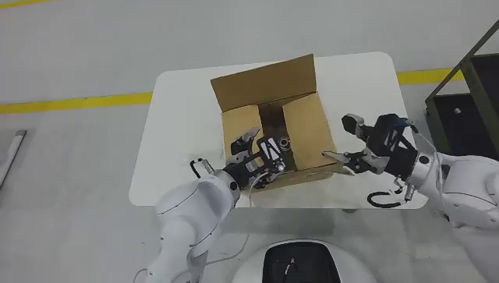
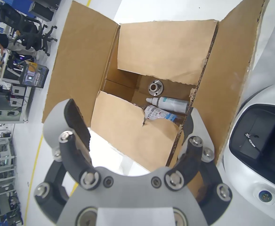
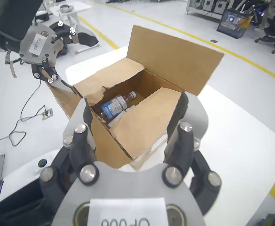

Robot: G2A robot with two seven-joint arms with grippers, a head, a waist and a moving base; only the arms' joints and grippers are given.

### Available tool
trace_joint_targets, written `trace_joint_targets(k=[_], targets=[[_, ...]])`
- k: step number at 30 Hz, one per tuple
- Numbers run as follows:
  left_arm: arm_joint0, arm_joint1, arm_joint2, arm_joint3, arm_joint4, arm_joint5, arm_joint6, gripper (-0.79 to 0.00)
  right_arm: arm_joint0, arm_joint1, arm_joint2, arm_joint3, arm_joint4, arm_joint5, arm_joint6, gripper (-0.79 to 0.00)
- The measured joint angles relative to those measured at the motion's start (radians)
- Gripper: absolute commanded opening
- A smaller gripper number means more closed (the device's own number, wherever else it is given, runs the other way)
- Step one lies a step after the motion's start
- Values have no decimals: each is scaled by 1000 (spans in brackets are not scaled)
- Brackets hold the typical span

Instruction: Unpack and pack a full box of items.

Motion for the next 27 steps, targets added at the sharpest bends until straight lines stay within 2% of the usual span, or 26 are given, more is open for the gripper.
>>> trace_joint_targets(k=[8, 17, 27], targets=[[17, 12, -3, -19, -8, -6, 3, 0, 36, -6, -126, 66, -18, -23, 25, -785], [15, 24, -55, -19, 9, 68, 21, 0, 2, -1, -165, 91, -65, -76, 7, -785], [6, 32, -49, -8, 2, 108, 39, 0, -13, -1, -190, 111, -158, -87, -76, -785]])
